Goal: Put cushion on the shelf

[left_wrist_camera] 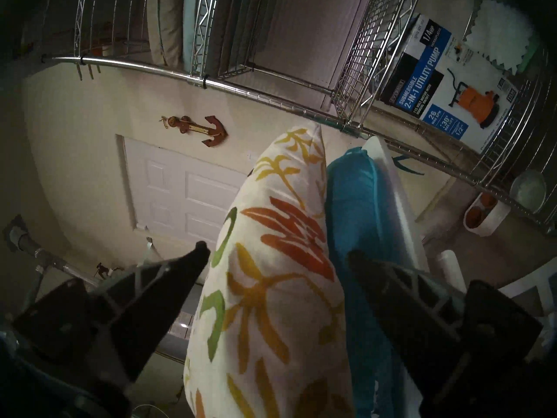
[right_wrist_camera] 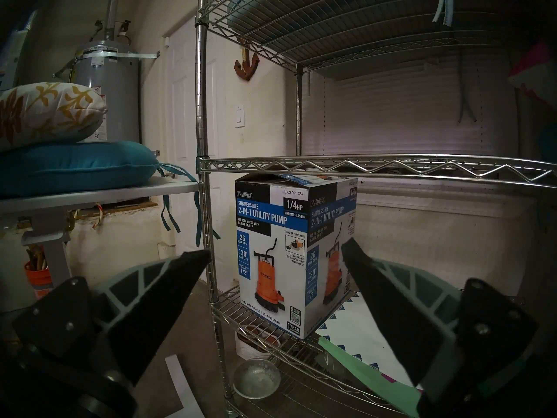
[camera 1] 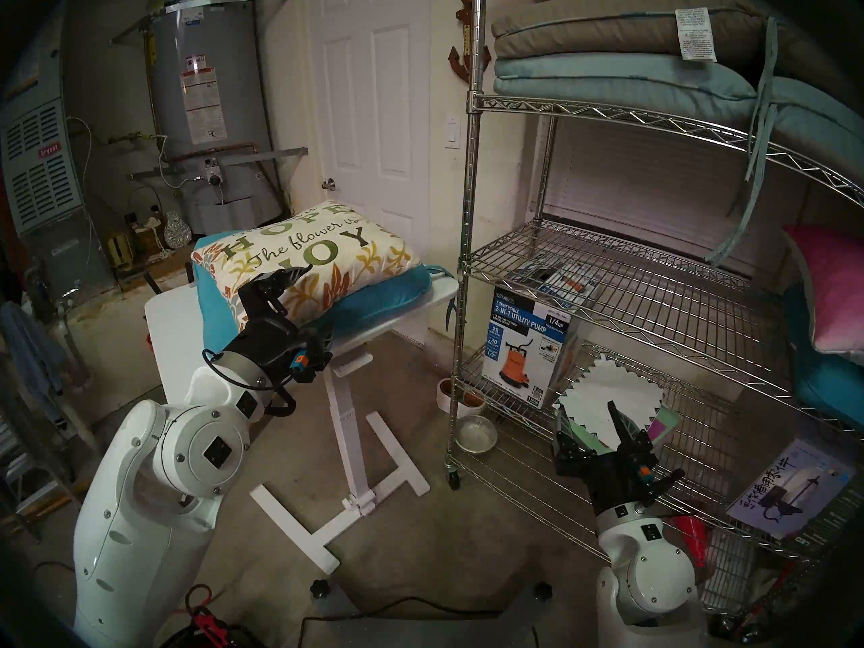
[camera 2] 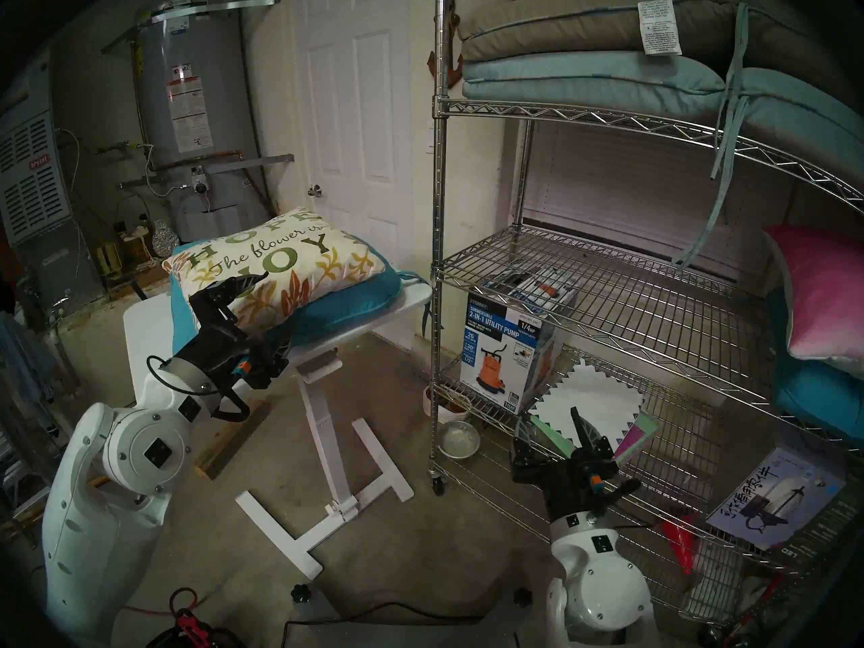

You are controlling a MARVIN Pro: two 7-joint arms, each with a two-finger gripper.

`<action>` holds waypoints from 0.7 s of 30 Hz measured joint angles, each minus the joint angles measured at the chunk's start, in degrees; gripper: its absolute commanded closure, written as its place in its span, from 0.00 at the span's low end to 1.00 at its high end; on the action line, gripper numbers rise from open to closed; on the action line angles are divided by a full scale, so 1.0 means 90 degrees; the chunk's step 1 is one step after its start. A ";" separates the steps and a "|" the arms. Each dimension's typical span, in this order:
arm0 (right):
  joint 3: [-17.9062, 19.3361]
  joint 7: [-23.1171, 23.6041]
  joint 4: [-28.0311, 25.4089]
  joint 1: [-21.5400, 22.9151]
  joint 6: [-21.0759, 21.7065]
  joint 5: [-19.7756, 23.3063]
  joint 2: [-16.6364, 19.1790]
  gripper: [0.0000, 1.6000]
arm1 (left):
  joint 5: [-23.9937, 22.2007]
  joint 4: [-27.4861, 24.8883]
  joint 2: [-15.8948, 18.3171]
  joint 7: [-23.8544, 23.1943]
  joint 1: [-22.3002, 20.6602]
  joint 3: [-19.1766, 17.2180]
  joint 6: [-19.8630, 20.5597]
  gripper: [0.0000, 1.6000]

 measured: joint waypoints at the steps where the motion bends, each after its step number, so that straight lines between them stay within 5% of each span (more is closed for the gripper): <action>1: 0.0000 0.0000 0.0000 0.0000 0.0000 0.0000 0.0000 0.00 | -0.0024 -0.0031 -0.0023 0.0010 0.0022 0.0019 0.0000 0.00; 21: 0.0000 0.0000 0.0000 0.0000 0.0000 0.0000 0.0000 0.00 | -0.0302 -0.0572 -0.0492 0.0733 0.1287 0.0168 -0.0192 0.00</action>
